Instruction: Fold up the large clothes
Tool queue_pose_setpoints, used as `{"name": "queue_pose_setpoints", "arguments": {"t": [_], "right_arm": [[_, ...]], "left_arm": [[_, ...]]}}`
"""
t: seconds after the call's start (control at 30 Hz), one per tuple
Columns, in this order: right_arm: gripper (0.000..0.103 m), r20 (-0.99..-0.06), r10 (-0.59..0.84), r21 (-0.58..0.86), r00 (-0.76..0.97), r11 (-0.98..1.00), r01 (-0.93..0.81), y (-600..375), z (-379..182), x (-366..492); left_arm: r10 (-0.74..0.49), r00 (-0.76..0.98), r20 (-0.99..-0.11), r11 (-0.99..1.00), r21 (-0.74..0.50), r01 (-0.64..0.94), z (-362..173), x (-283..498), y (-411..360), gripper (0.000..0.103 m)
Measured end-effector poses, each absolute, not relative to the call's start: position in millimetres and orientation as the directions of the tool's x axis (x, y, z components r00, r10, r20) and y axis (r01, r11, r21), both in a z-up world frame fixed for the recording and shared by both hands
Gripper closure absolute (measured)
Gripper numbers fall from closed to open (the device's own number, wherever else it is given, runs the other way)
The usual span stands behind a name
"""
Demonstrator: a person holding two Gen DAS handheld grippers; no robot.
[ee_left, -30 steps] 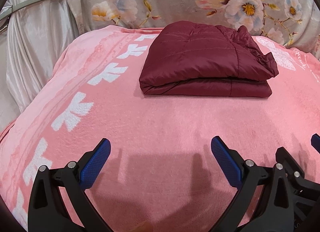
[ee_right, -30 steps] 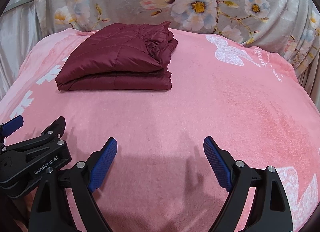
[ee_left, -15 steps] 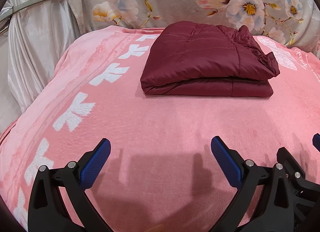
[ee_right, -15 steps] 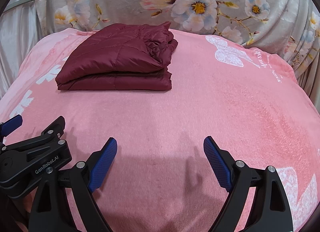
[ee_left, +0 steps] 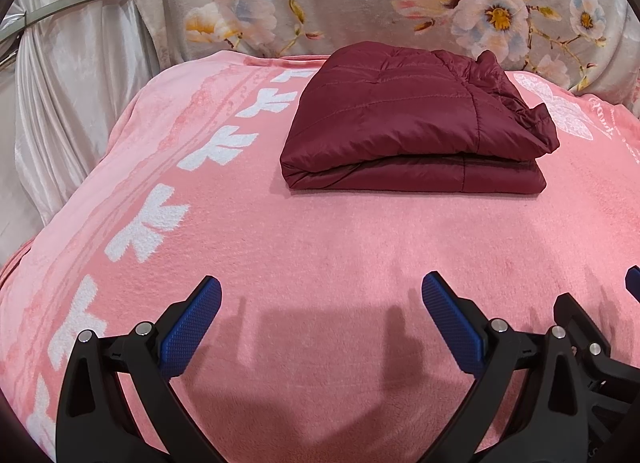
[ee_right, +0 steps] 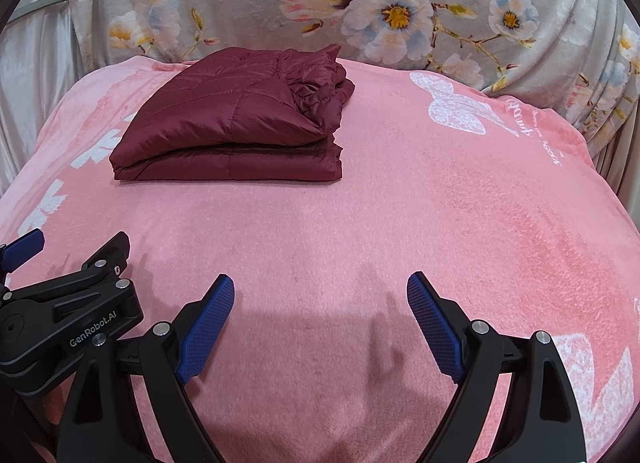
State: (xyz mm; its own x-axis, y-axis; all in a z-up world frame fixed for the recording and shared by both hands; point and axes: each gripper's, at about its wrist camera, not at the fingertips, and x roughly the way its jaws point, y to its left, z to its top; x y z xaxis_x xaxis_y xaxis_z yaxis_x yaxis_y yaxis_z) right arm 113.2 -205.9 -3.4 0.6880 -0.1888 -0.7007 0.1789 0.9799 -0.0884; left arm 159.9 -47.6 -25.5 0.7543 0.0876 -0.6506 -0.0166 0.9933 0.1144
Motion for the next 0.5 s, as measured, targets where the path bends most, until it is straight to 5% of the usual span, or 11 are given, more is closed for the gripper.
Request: {"name": "queue_pose_setpoints", "arguments": {"t": [0.5], "right_arm": [[0.017, -0.700, -0.192, -0.092, 0.688, 0.979, 0.180, -208.4, -2.2, 113.9]], "left_arm": [[0.098, 0.756, -0.647, 0.992, 0.127, -0.020, -25.8, 160.6, -49.1, 0.006]]}}
